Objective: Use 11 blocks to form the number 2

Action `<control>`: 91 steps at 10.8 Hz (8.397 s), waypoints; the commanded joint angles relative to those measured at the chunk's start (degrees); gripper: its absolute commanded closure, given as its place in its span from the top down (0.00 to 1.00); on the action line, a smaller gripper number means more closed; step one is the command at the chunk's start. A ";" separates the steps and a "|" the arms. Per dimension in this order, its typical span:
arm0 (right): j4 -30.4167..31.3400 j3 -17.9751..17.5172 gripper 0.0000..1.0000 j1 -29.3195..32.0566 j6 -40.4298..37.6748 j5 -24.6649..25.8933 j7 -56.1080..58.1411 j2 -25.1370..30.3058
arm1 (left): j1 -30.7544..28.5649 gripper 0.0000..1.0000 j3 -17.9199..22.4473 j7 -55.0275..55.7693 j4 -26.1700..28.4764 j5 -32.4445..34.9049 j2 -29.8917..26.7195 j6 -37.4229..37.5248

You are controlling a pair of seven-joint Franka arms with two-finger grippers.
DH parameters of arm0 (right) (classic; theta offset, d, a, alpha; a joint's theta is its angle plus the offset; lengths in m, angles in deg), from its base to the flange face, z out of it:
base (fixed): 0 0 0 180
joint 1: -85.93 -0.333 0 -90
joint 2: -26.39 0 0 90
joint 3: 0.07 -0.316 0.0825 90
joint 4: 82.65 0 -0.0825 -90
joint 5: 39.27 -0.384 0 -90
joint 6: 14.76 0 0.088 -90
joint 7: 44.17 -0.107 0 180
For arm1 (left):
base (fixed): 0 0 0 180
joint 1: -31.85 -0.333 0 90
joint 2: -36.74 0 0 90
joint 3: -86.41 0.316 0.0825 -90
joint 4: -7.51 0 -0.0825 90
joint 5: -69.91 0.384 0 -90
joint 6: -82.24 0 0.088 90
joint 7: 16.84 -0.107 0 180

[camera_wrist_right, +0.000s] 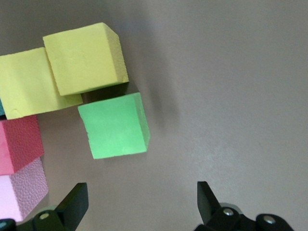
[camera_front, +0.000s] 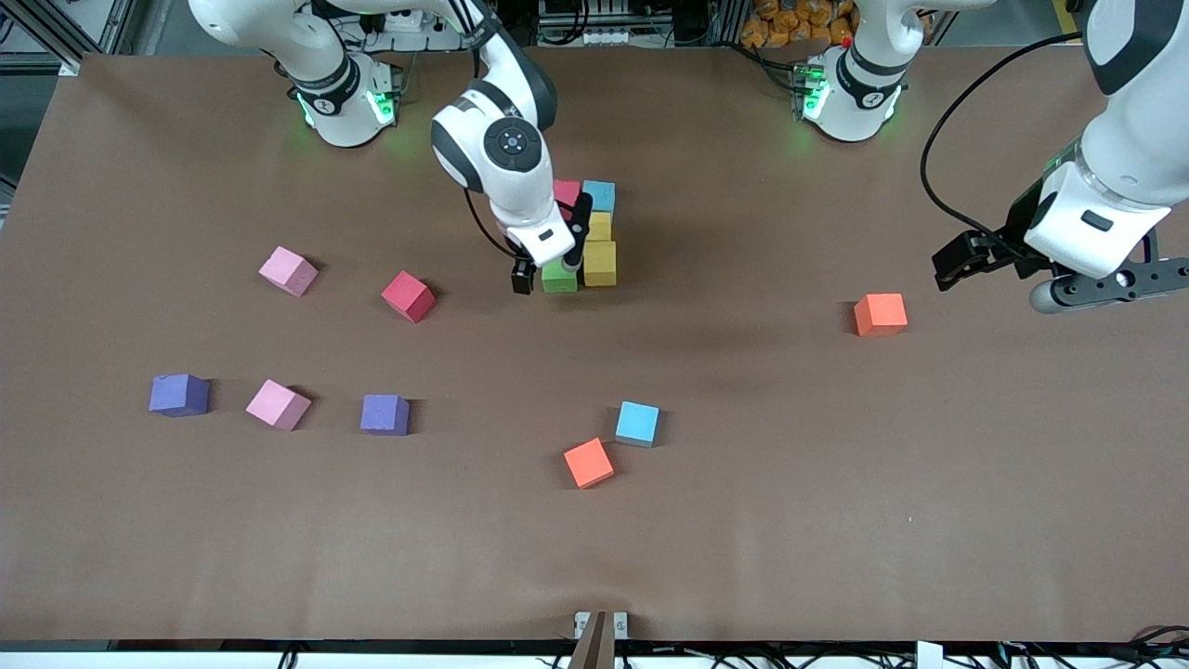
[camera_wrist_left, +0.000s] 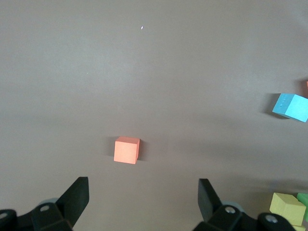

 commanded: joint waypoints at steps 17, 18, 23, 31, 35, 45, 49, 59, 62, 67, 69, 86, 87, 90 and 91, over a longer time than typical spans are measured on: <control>-18.24 -0.55 1.00 34.83 7.06 -1.95 -45.22 -12.97 | -0.73 1.00 0.30 0.34 -1.22 -1.55 4.29 1.19; -19.39 -0.46 1.00 34.74 7.06 -1.78 -50.41 -14.82 | -0.73 1.00 0.47 0.34 -1.22 -1.55 4.29 1.45; -18.17 -0.64 1.00 32.90 4.16 -1.87 -56.97 -16.33 | -0.64 1.00 0.65 1.04 -1.39 -1.55 4.12 2.33; -16.76 -1.25 0.98 32.55 4.60 -1.34 -49.93 -18.09 | 0.32 1.00 0.13 1.31 -1.22 -1.64 4.38 2.77; -16.76 -1.69 0.91 32.89 4.77 -1.34 -43.46 -18.71 | 0.24 1.00 0.12 1.31 -1.13 -1.73 4.38 2.68; -16.76 -2.75 0.36 32.81 6.27 -1.51 -40.88 -19.32 | -0.20 1.00 0.65 2.19 -4.20 1.08 18.23 0.85; -10.20 -4.77 0.41 31.15 5.04 -0.99 -28.81 -9.60 | -2.12 1.00 0.56 4.12 -3.60 2.68 22.75 -1.35; 6.44 -4.59 0.40 12.61 10.22 6.22 9.31 -1.30 | -4.95 1.00 0.21 3.15 10.81 0.82 19.67 -12.42; 8.80 -4.59 0.40 8.47 12.23 6.39 9.31 -1.30 | -6.53 1.00 0.04 3.07 14.24 -0.49 19.67 -14.53; 11.27 -4.59 0.40 5.22 15.75 6.31 8.52 -1.66 | -7.76 1.00 0.04 0.69 26.72 -0.50 14.05 -27.97; 11.54 -4.68 0.39 4.69 16.20 6.22 7.12 -1.83 | -7.76 1.00 0.04 0.69 26.99 -0.50 14.05 -28.16; 10.48 -4.77 0.41 2.14 16.37 5.87 4.65 -3.68 | -9.08 1.00 -0.05 0.69 36.84 -4.27 14.75 -35.90; 10.48 -4.77 0.41 1.96 16.98 5.87 4.65 -3.76 | -9.08 1.00 -0.05 0.69 36.93 -4.28 14.75 -35.99; 10.49 -4.77 0.42 1.61 17.87 5.87 4.56 -4.20 | -8.99 1.00 -0.05 0.69 36.93 -4.28 14.75 -35.99; 10.48 -4.85 0.44 1.61 17.78 5.87 4.56 -4.20 | -8.99 1.00 -0.05 0.69 36.93 -4.28 14.75 -35.99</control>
